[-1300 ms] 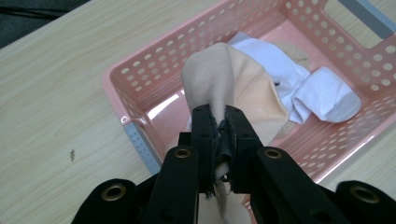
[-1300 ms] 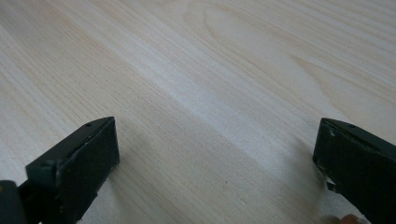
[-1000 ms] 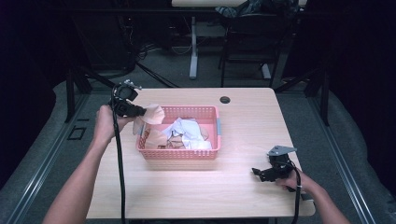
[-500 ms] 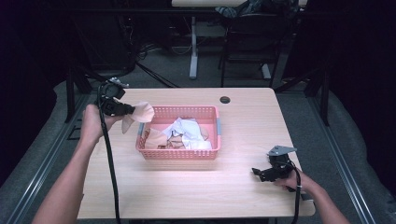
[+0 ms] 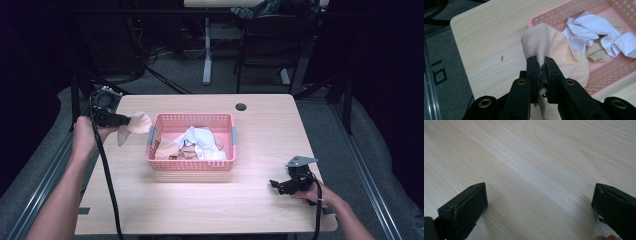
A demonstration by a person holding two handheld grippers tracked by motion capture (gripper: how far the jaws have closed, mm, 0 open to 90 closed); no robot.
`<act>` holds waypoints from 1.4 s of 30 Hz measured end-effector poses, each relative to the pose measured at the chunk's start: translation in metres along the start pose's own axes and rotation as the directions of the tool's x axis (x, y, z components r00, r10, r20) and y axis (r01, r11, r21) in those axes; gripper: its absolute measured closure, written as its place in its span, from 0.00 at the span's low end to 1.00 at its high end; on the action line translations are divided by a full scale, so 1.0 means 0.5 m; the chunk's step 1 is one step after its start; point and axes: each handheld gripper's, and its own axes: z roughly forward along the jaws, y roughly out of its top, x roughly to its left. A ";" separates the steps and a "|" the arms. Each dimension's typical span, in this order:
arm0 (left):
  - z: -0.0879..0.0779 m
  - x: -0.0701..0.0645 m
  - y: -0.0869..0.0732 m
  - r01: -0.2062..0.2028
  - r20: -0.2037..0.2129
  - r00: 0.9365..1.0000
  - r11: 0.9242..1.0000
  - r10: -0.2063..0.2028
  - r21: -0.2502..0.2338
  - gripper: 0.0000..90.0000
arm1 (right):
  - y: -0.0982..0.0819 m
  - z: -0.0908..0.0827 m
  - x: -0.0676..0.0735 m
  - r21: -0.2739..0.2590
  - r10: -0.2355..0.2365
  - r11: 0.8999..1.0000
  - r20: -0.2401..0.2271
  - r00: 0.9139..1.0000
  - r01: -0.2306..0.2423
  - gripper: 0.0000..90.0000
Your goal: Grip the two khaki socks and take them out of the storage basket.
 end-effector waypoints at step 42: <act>0.162 0.095 -0.147 0.173 -0.042 0.985 0.964 -0.168 0.204 0.93 | 0.000 0.000 0.000 0.000 0.000 1.000 0.000 1.000 0.000 0.00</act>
